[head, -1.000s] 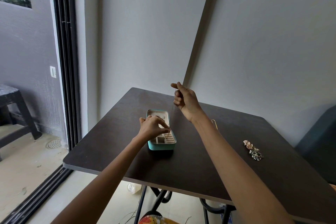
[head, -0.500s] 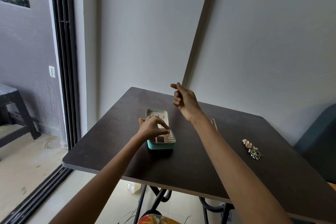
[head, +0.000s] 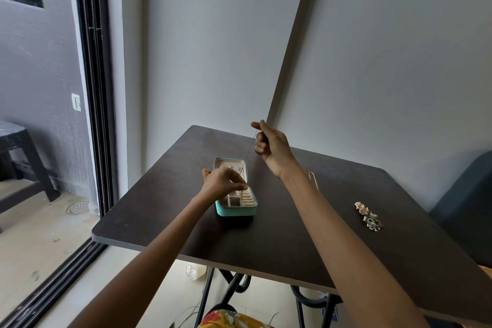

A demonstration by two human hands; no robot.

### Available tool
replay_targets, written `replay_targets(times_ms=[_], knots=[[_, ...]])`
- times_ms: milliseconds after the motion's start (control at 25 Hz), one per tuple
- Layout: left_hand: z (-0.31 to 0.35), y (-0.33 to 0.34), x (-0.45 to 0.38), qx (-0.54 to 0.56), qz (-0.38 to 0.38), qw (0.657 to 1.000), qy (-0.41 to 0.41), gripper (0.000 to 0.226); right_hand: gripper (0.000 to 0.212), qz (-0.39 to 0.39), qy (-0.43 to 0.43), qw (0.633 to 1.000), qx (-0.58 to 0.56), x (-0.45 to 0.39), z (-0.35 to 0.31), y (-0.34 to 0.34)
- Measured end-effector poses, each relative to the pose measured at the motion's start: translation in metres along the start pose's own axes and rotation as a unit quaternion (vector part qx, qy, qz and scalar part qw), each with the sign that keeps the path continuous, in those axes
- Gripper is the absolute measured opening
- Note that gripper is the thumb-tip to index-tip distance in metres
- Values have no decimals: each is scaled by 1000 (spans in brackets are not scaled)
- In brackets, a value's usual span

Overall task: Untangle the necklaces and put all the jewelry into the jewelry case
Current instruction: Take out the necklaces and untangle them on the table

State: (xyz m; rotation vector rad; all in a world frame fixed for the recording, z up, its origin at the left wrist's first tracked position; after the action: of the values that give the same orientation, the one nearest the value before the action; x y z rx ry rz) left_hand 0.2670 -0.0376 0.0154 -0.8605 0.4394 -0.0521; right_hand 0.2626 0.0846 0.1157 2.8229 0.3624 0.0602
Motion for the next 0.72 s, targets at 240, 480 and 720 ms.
replay_targets(times_ms=[240,480,720], knots=[[6,-5,3,-35,32,999,14,23,20,-2,-8,1000,-3,0,-5,2],[11,-10,1,-72,28,997,22,19,19,-1,-1,1000,-7,0,0,-3],[17,-16,1,-83,61,994,23,20,19,3,0,1000,1,1,4,-6]])
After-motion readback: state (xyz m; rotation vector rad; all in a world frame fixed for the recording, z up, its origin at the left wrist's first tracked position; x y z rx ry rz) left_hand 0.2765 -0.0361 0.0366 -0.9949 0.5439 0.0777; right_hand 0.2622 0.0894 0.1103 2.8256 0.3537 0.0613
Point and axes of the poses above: each hand's wrist, its own x-axis away from the middle knuckle, its own y-axis out of the palm, z = x × y, the point moved 4 cm from there along -x, towards the middle knuckle, and after that the axes turned 11 degrees about y, right-handed, at the moved point
